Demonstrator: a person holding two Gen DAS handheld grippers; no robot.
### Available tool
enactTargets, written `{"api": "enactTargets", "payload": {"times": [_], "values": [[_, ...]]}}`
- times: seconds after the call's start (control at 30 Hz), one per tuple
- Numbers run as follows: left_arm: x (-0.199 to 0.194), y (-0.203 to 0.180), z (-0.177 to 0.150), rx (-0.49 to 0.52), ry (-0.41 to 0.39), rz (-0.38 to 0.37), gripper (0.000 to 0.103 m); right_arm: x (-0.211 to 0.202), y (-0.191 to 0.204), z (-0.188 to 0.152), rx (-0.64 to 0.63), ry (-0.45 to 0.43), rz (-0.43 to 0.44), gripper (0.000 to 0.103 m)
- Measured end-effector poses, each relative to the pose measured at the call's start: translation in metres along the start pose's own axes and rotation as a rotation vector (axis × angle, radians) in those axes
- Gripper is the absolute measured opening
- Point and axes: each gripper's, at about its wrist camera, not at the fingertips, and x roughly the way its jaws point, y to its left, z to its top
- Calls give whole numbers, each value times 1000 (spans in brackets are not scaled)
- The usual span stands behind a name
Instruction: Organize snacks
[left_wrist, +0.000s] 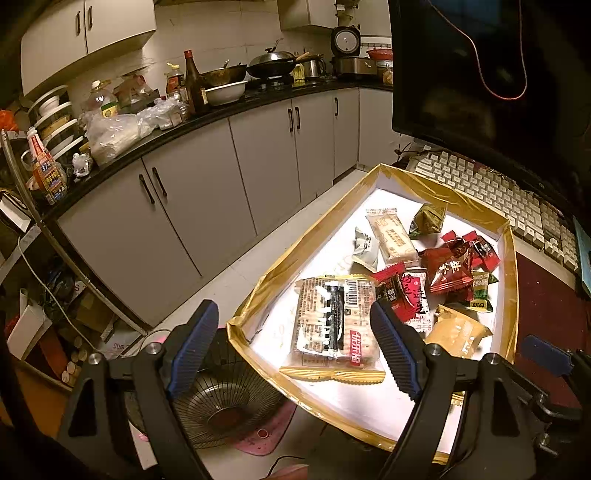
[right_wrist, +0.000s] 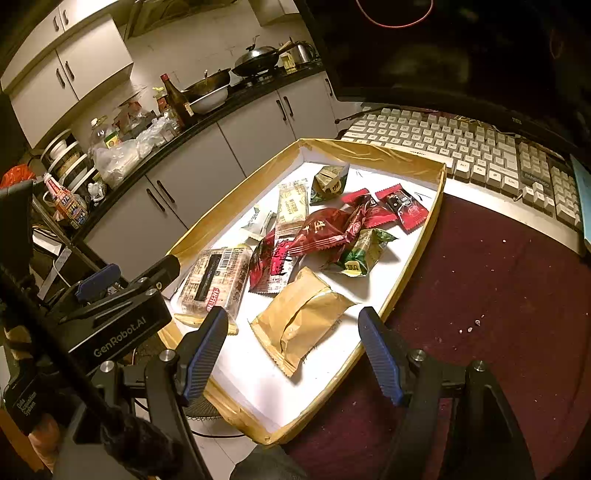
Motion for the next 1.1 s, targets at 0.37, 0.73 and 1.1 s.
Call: {"api": "enactTargets", "payload": {"times": [0.37, 0.73, 1.1], "values": [[4, 1, -1, -2, 8, 3, 84, 0, 0, 0, -5, 3, 0, 73], [4, 4, -1, -6, 15, 4, 84, 0, 3, 0, -10, 3, 6, 73], [5, 3, 0, 1, 10, 7, 84, -1, 0, 2, 3, -5, 2, 73]]}}
